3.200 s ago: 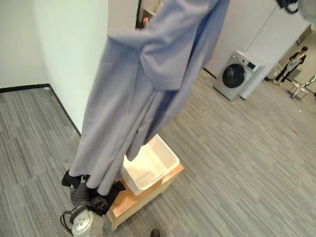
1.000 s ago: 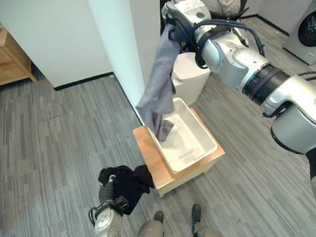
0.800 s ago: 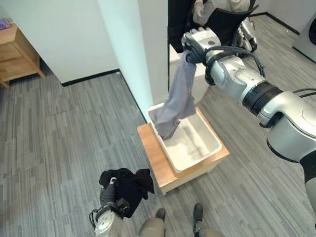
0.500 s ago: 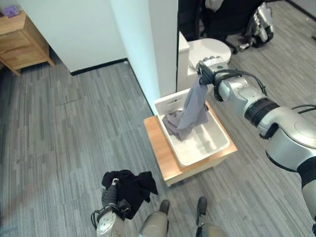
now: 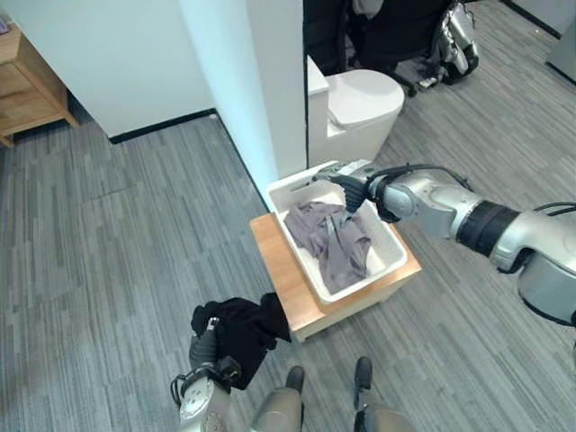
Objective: Pick up bed clothes into laundry basket.
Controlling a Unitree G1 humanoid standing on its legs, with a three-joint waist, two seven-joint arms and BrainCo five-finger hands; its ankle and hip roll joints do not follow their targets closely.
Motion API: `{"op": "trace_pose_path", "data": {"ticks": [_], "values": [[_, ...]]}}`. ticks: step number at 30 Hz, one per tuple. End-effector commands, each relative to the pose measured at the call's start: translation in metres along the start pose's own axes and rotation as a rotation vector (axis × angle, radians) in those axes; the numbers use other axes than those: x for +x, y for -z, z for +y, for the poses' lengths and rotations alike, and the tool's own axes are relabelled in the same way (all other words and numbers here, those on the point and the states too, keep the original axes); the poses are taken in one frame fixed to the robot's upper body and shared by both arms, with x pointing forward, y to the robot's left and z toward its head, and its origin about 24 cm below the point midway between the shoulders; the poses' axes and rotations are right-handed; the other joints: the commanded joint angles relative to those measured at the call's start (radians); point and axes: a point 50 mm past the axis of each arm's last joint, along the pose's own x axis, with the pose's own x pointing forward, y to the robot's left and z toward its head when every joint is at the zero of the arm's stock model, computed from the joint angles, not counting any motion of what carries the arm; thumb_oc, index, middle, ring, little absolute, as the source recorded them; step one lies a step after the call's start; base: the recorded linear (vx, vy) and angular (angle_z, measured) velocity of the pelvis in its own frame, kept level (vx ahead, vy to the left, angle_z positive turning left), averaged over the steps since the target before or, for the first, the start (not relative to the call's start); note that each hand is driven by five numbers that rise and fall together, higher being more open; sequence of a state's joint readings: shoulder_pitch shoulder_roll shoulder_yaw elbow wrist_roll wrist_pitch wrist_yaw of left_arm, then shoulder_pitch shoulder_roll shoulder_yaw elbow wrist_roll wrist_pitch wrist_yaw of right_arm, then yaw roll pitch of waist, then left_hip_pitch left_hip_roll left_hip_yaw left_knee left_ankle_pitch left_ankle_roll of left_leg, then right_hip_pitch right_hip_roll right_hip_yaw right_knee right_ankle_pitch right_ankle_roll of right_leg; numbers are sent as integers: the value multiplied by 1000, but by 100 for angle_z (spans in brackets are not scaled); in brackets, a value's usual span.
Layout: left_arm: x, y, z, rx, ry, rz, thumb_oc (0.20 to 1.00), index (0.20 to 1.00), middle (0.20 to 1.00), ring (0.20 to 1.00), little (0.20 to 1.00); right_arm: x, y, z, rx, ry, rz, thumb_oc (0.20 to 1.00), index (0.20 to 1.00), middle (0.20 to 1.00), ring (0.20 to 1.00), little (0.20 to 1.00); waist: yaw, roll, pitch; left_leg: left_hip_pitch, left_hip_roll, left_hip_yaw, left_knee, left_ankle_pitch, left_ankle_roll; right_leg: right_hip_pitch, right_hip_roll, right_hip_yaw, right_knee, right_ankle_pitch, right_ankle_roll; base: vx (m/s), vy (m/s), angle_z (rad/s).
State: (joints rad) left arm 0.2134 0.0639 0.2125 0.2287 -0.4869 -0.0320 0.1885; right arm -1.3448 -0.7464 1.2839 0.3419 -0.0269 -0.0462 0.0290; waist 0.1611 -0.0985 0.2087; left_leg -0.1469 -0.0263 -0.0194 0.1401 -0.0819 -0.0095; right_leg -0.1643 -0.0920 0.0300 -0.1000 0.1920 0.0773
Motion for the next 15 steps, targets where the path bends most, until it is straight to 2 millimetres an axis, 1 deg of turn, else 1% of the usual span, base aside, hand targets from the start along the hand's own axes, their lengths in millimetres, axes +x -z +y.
{"op": "trace_pose_path", "data": {"ticks": [1, 2, 3, 4, 5, 6, 7, 8, 9, 10, 11, 12, 13, 14, 15], "values": [[4, -52, -13, 1, 65, -238, 200, 200, 200, 200, 200, -22, -6, -49, 264, 320, -95, 1000, 1000, 1000, 1000, 1000, -17, 32, 8, 61, 31, -58, -227, 107, -14, 100, -26, 17, 13, -38, 22, 17, -25, -14], [6, -64, -15, 31, 86, -279, 200, 200, 200, 200, 200, -35, -12, -41, 417, 380, -157, 1000, 1000, 1000, 1000, 1000, -33, 37, 8, 65, 32, -51, -227, 105, -12, 100, -28, 19, 13, -39, 24, 23, -24, -23], [7, -71, -17, 61, 103, -302, 200, 200, 200, 200, 200, -45, -8, -32, 534, 431, -155, 1000, 1000, 1000, 1000, 1000, -35, 38, 9, 70, 31, -46, -227, 102, -10, 102, -30, 20, 13, -42, 25, 37, -17, -33], [8, -85, -23, 98, 143, -346, 200, 200, 200, 200, 200, -59, -6, -6, 706, 463, -157, 1000, 1000, 1000, 1000, 1000, -56, 50, 11, 79, 30, -33, -227, 97, -6, 101, -35, 25, 15, -44, 25, 39, -1, -49], [7, -91, -26, 109, 163, -368, 200, 200, 200, 200, 200, -64, -5, 8, 757, 447, -144, 1000, 1000, 1000, 1000, 1000, -62, 52, 9, 85, 29, -30, -227, 95, -5, 102, -36, 29, 16, -46, 24, 52, 11, -34], [5, -109, -30, 137, 191, -436, 200, 200, 200, 200, 200, -83, 0, 21, 799, 458, -112, 1000, 1000, 1000, 1000, 1000, -88, 63, 3, 91, 28, -23, -227, 90, -3, 104, -40, 32, 15, -51, 26, 58, 9, -36], [2, -132, -33, 172, 217, -524, 200, 200, 200, 200, 200, -105, 12, 35, 861, 503, -41, 1000, 1000, 1000, 1000, 1000, -112, 75, -3, 100, 28, -12, -227, 86, -3, 107, -43, 34, 14, -56, 28, 58, 2, -16], [0, -142, -35, 187, 236, -564, 200, 200, 200, 200, 200, -116, 19, 45, 914, 536, 8, 1000, 1000, 1000, 1000, 1000, -120, 80, -6, 105, 28, -8, -227, 84, -3, 109, -45, 37, 14, -59, 28, 64, -10, -19], [-5, -160, -41, 215, 266, -638, 200, 200, 200, 200, 200, -132, 28, 57, 918, 564, 93, 1000, 1000, 1000, 1000, 1000, -141, 89, -13, 111, 27, -1, -227, 80, -3, 111, -47, 41, 14, -65, 28, 61, -11, -20], [-8, -172, -44, 248, 284, -685, 200, 200, 200, 200, 200, -143, 36, 66, 933, 586, 163, 1000, 1000, 1000, 1000, 1000, -153, 96, -17, 118, 28, 3, -227, 78, -3, 114, -48, 46, 15, -67, 28, 72, -4, -24], [-14, -186, -50, 283, 311, -748, 200, 200, 200, 200, 200, -150, 42, 83, 998, 605, 237, 1000, 1000, 1000, 1000, 1000, -173, 106, -24, 123, 29, 10, -227, 73, -5, 116, -48, 53, 16, -69, 28, 57, -8, -23], [-16, -193, -54, 301, 330, -780, 200, 200, 200, 200, 200, -155, 47, 94, 1034, 614, 288, 1000, 1000, 1000, 1000, 1000, -180, 111, -28, 126, 30, 14, -227, 71, -6, 117, -49, 56, 16, -71, 28, 57, -23, -11], [-19, -209, -62, 357, 365, -843, 200, 200, 200, 200, 200, -167, 53, 116, 1098, 618, 383, 1000, 1000, 1000, 1000, 1000, -203, 120, -36, 130, 31, 21, -227, 66, -9, 118, -49, 64, 15, -73, 29, 49, -20, -18], [-20, -213, -63, 374, 367, -857, 200, 200, 200, 200, 200, -168, 52, 122, 1116, 604, 395, 1000, 1000, 1000, 1000, 1000, -208, 123, -39, 133, 32, 22, -227, 65, -9, 120, -49, 64, 15, -74, 29, 61, -25, -13], [-21, -225, -67, 411, 376, -902, 200, 200, 200, 200, 200, -179, 57, 142, 1167, 603, 484, 1000, 1000, 1000, 1000, 1000, -223, 130, -47, 136, 33, 26, -227, 62, -12, 123, -49, 67, 14, -78, 29, 50, -14, -9]]}}
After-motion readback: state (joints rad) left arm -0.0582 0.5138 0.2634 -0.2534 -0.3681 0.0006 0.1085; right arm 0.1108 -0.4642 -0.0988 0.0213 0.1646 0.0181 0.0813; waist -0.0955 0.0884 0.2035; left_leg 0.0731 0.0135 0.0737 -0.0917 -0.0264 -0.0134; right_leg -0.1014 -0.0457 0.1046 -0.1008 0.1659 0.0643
